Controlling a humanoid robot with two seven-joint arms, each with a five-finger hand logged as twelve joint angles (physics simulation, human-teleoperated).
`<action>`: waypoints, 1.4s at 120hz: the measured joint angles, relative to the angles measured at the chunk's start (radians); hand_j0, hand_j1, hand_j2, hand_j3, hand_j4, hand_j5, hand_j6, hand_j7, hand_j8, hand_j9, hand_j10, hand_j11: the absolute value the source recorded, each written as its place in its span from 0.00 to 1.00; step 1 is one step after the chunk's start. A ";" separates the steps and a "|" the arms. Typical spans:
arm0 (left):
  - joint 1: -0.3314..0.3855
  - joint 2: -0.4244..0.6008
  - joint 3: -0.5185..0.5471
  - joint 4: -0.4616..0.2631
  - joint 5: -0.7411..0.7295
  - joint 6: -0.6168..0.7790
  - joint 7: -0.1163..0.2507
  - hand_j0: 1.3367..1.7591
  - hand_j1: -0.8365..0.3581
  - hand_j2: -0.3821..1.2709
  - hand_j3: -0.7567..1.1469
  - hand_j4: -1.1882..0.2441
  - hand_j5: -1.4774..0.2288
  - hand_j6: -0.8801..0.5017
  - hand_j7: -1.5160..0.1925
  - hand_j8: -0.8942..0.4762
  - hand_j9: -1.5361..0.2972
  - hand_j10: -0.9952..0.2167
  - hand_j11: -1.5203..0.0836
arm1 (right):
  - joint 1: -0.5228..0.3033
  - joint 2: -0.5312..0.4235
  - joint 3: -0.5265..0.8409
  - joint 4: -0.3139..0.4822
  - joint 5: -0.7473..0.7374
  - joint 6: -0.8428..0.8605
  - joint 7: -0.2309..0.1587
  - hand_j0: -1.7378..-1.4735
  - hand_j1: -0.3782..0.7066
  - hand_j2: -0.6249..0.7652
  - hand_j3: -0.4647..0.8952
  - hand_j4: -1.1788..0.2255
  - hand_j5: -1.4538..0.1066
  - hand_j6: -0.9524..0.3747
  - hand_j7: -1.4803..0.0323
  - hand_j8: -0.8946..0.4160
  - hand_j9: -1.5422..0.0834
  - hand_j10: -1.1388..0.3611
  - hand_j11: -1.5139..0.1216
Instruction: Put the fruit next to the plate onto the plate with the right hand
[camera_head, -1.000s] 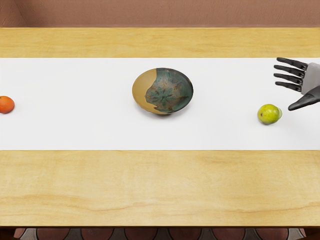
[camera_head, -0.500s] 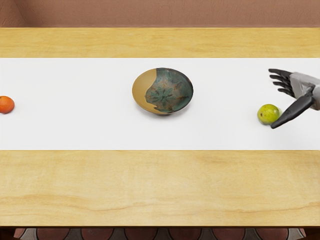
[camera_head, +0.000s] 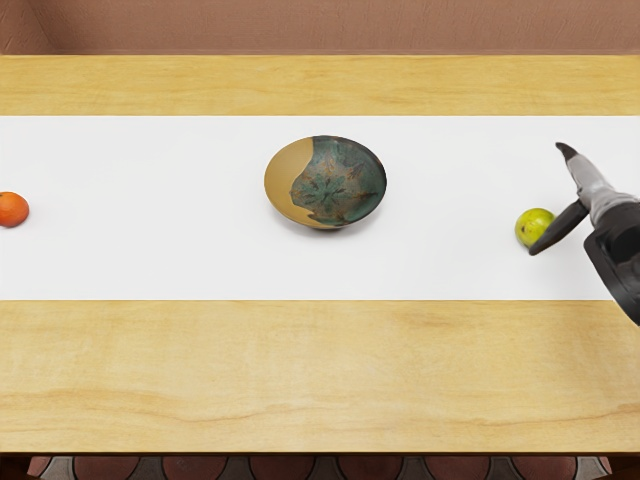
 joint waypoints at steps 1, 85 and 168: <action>0.000 0.000 0.000 0.000 0.000 0.000 0.000 0.76 0.99 0.23 0.40 0.83 0.87 0.64 0.89 0.65 0.84 0.82 0.95 | 0.002 0.004 -0.005 -0.005 -0.003 -0.004 -0.002 0.30 0.03 0.45 0.34 0.84 0.93 0.71 0.98 0.68 0.95 0.76 0.93; 0.000 0.000 0.000 0.000 0.000 0.000 0.000 0.76 0.99 0.23 0.40 0.83 0.87 0.64 0.89 0.65 0.84 0.82 0.95 | 0.033 0.131 -0.098 -0.150 -0.021 -0.105 -0.023 0.30 0.20 0.43 0.34 0.72 0.79 0.59 0.84 0.56 0.82 0.65 0.79; 0.000 0.000 0.000 0.000 0.000 0.000 0.000 0.76 0.99 0.23 0.40 0.83 0.87 0.64 0.89 0.65 0.84 0.82 0.95 | 0.008 0.127 -0.098 -0.150 -0.026 -0.103 -0.022 0.31 0.43 0.38 0.34 0.54 0.58 0.40 0.62 0.41 0.61 0.54 0.58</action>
